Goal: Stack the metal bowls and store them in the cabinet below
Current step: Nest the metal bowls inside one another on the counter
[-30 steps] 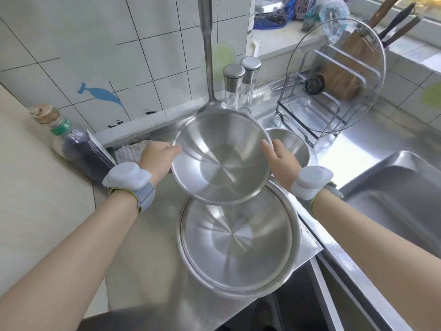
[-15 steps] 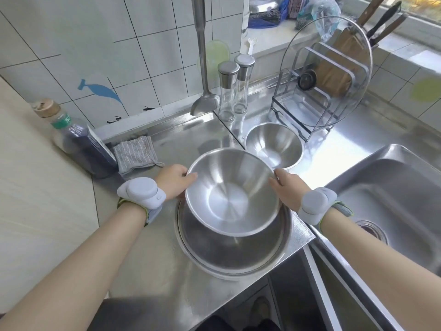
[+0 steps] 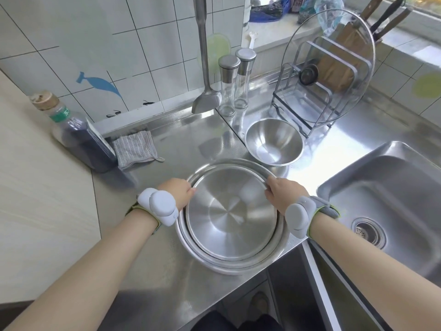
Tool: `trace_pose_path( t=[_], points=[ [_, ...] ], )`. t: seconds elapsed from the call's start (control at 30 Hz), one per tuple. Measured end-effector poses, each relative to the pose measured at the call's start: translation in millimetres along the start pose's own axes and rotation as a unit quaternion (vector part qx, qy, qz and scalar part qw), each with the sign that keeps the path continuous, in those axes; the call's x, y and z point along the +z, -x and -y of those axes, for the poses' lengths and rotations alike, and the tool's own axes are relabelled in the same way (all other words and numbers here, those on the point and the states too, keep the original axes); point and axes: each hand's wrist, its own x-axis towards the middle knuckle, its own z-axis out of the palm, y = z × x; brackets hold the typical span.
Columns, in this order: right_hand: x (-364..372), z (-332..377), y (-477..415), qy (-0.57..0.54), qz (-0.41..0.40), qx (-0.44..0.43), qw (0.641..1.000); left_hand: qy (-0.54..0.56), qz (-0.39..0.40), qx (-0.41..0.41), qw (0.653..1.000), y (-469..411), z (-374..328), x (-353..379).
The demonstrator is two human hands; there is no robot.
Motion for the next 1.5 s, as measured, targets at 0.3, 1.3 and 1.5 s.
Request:
trace_pose_path(
  t=[0.3,1.3,1.5],
  points=[
    [-5,10,-7,-0.014,0.000,0.039,0.999,-0.124,-0.026,-0.011,0.992,-8,-2,7],
    [2,-54,-75,-0.538,0.049,0.260,0.800,0.186,-0.131,0.028,0.973,-87,-49,-24],
    [6,-54,-81,-0.599,0.063,0.259,0.755,0.191,-0.123,0.018,0.974,-89,-49,-21]
  ],
)
